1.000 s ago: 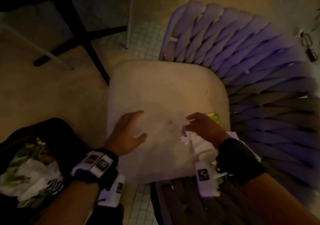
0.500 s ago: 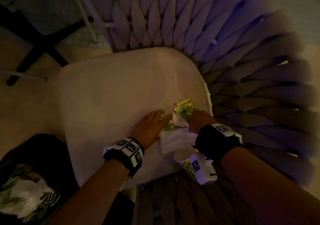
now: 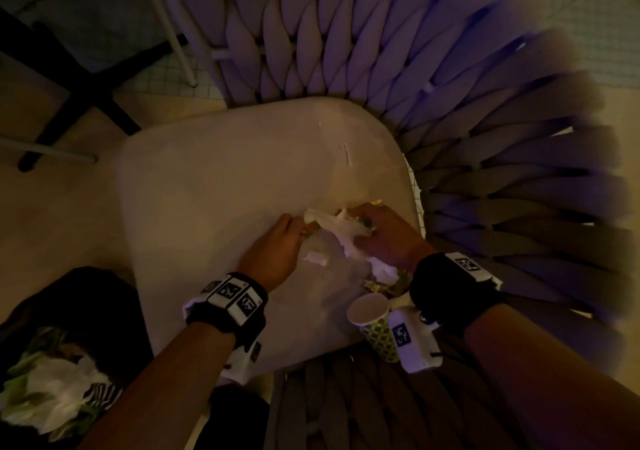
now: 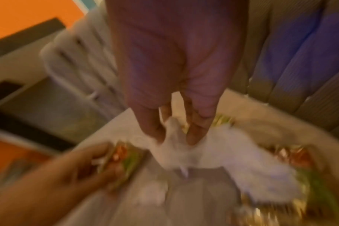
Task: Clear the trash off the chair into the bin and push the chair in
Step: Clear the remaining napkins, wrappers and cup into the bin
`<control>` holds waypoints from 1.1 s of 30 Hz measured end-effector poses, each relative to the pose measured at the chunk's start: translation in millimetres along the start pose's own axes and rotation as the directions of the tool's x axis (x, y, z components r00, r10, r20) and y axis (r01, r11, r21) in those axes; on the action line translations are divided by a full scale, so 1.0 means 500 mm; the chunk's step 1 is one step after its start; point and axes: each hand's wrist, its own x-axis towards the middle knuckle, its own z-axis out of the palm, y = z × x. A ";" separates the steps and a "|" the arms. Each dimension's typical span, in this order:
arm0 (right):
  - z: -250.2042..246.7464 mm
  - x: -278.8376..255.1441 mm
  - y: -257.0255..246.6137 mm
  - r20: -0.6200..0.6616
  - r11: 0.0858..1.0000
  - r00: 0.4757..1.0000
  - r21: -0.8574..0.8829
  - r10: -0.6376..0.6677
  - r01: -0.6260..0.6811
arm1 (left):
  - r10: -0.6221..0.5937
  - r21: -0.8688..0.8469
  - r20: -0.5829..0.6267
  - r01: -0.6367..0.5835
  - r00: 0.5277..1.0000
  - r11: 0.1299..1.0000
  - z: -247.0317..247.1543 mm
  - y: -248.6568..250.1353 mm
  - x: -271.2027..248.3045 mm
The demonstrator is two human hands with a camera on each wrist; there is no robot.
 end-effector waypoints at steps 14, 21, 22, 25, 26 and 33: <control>0.053 0.030 -0.077 -0.092 0.978 0.988 -0.181 -0.122 0.104 | -0.325 -0.463 -0.126 0.234 0.937 0.855 -0.050 -0.065 -0.081; 0.164 -0.011 -0.081 0.183 0.836 0.983 -0.536 -0.016 0.114 | -0.464 -0.570 -0.151 0.306 0.873 0.762 -0.049 -0.119 -0.151; 0.185 -0.011 -0.081 0.148 0.794 0.989 -0.598 -0.027 0.111 | -0.473 -0.582 -0.148 0.310 0.868 0.752 -0.048 -0.130 -0.162; 0.215 -0.003 -0.088 0.057 0.738 0.997 -0.670 -0.057 0.081 | -0.497 -0.603 -0.162 0.314 0.853 0.734 -0.044 -0.168 -0.197; 0.217 0.001 -0.092 0.041 0.738 0.998 -0.671 -0.053 0.067 | -0.509 -0.615 -0.168 0.314 0.844 0.723 -0.046 -0.180 -0.210; 0.207 0.010 -0.131 0.013 0.782 0.999 -0.623 0.032 -0.017 | -0.603 -0.734 -0.162 0.313 0.781 0.603 -0.061 -0.250 -0.314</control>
